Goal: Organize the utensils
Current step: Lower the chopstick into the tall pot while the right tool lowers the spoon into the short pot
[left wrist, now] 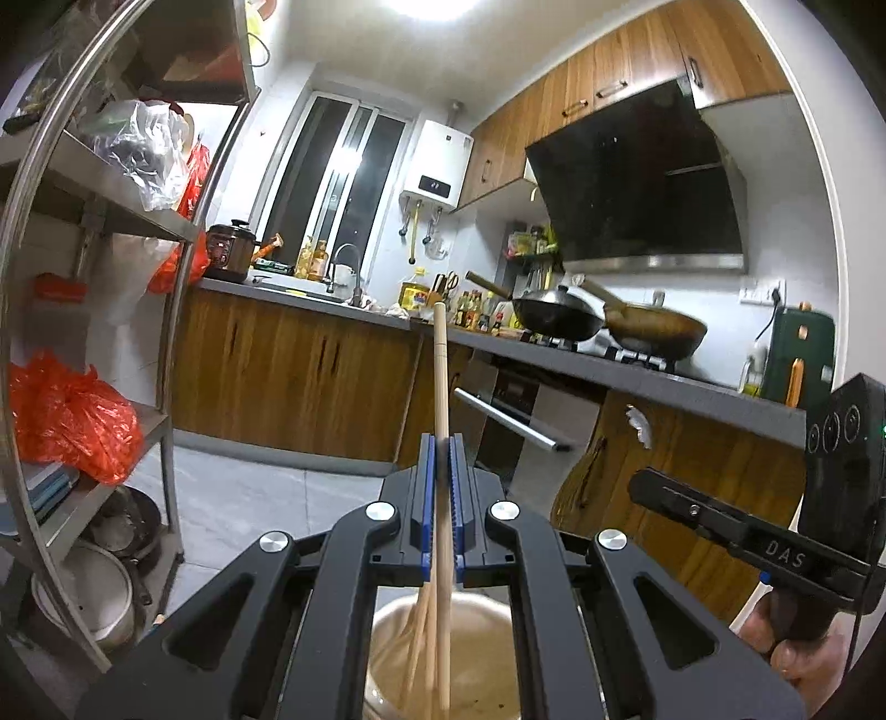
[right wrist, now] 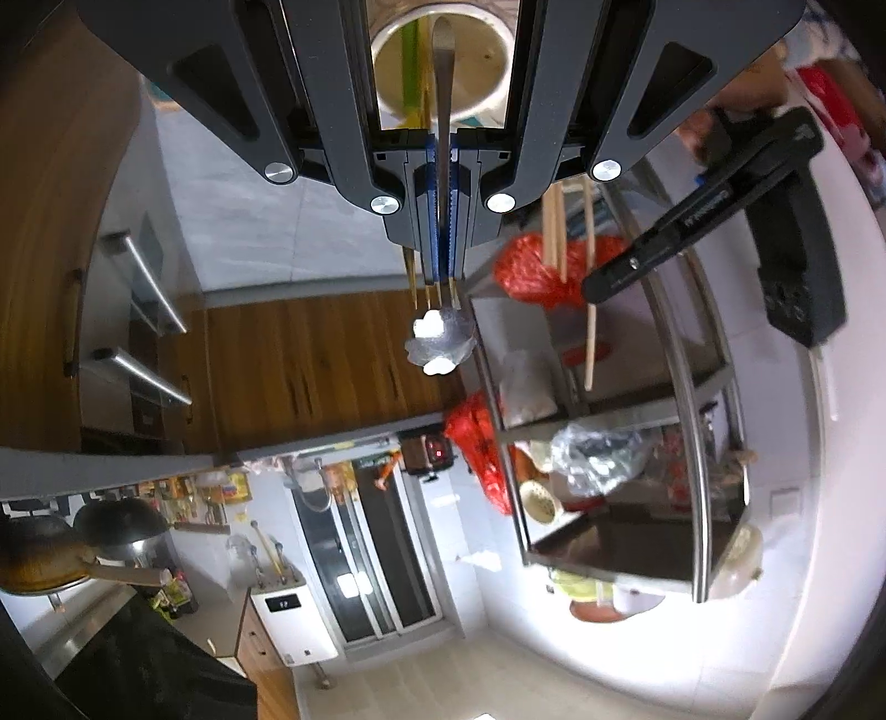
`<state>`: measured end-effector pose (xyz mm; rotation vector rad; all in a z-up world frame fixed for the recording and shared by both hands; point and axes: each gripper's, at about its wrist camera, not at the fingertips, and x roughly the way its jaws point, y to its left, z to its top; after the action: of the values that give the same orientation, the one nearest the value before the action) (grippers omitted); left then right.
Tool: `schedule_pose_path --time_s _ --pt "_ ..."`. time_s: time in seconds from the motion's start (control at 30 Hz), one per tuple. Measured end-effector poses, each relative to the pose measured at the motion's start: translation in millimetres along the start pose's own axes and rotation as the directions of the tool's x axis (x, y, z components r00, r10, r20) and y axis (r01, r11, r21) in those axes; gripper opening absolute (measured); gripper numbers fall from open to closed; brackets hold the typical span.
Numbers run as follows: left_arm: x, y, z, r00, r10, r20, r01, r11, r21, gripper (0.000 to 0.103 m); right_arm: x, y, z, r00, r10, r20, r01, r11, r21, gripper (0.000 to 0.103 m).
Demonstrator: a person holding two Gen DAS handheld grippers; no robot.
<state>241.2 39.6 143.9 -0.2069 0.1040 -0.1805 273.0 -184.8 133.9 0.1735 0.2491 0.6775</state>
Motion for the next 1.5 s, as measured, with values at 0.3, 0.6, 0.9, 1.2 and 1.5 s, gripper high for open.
schedule_pose_path --time_s 0.3,0.6,0.9,1.2,1.5 --pt "3.8 -12.6 -23.3 0.998 0.041 -0.042 -0.038 0.997 0.067 0.005 9.5 0.7 -19.1 0.998 -0.023 -0.052 0.021 0.999 -0.029 0.004" --pt "4.8 -15.3 -38.4 0.995 0.072 -0.075 -0.063 0.992 0.107 0.005 15.0 7.3 -36.4 0.994 -0.036 -0.099 0.030 0.997 -0.067 0.004" --pt "1.7 -11.5 -41.8 0.990 0.101 -0.098 -0.089 0.989 0.115 0.005 14.5 6.9 -44.4 0.991 -0.048 -0.129 0.038 0.996 -0.078 0.004" --pt "3.7 -12.1 -41.2 0.988 0.120 -0.100 -0.107 0.986 0.127 0.006 13.3 6.1 -47.4 0.989 -0.065 -0.130 0.053 0.994 -0.092 0.004" --pt "1.8 -15.2 -39.9 0.990 0.111 -0.091 -0.098 0.986 0.138 0.029 14.0 5.0 -46.2 0.989 -0.063 -0.136 0.051 0.995 -0.090 0.009"
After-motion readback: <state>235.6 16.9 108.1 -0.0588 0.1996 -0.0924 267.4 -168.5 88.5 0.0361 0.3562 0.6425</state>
